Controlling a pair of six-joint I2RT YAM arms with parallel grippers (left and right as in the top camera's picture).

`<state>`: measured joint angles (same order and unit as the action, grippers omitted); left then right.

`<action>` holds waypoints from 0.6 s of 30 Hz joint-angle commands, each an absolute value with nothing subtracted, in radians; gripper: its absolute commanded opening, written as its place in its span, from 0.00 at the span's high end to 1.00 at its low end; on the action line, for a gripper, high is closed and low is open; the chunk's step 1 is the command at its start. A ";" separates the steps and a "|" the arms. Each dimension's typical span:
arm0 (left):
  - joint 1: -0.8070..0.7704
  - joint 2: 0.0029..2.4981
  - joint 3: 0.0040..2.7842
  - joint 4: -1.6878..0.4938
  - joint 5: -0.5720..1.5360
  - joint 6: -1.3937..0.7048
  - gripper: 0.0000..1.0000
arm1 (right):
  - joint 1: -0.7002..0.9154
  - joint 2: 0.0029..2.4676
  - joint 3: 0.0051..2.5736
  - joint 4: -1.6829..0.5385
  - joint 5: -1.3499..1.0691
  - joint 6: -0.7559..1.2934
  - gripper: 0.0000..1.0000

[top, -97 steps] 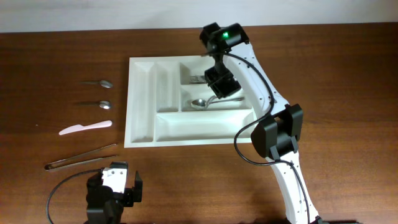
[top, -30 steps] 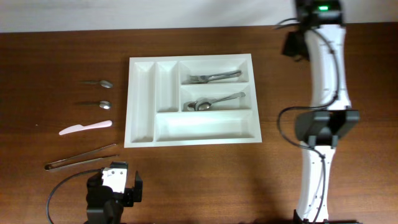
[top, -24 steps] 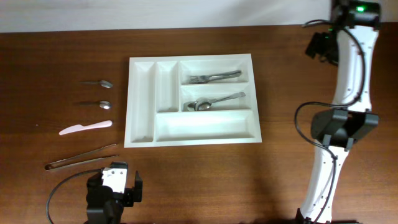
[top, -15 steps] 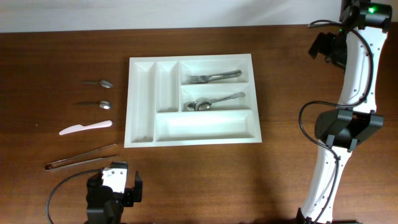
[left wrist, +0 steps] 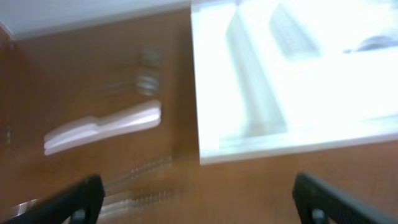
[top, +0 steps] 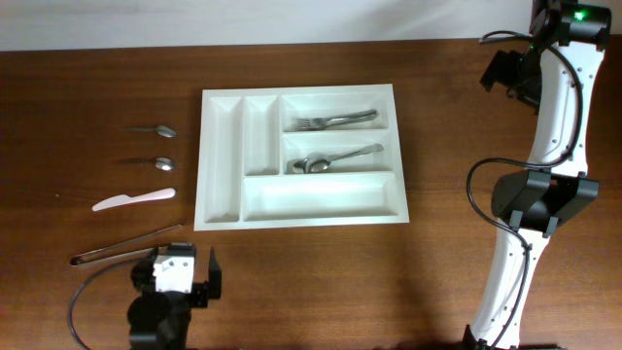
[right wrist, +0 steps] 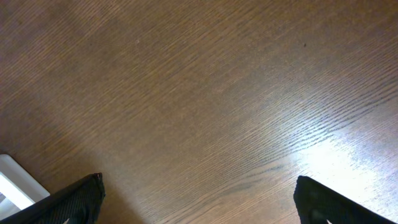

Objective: Pack container
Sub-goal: 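Move the left gripper toward the metal tongs at lower left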

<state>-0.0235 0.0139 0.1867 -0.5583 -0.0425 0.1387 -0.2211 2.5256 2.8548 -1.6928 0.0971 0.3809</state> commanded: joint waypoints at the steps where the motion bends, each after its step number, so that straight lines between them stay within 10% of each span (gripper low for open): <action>1: -0.028 0.006 0.184 -0.411 0.060 0.151 0.01 | -0.226 2.494 2.870 -1.699 0.089 0.374 0.02; 10: -0.028 0.006 0.241 0.020 0.025 0.120 0.01 | -0.226 2.494 2.870 -1.699 0.089 0.374 0.01; 18: -0.028 0.006 0.338 0.037 -0.029 -0.363 0.01 | -0.226 2.494 2.870 -1.699 0.089 0.374 0.01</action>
<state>-0.0235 0.0135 0.3092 0.0357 -0.0078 -0.0875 -0.2211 2.5256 2.8548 -1.6928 0.0944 0.3809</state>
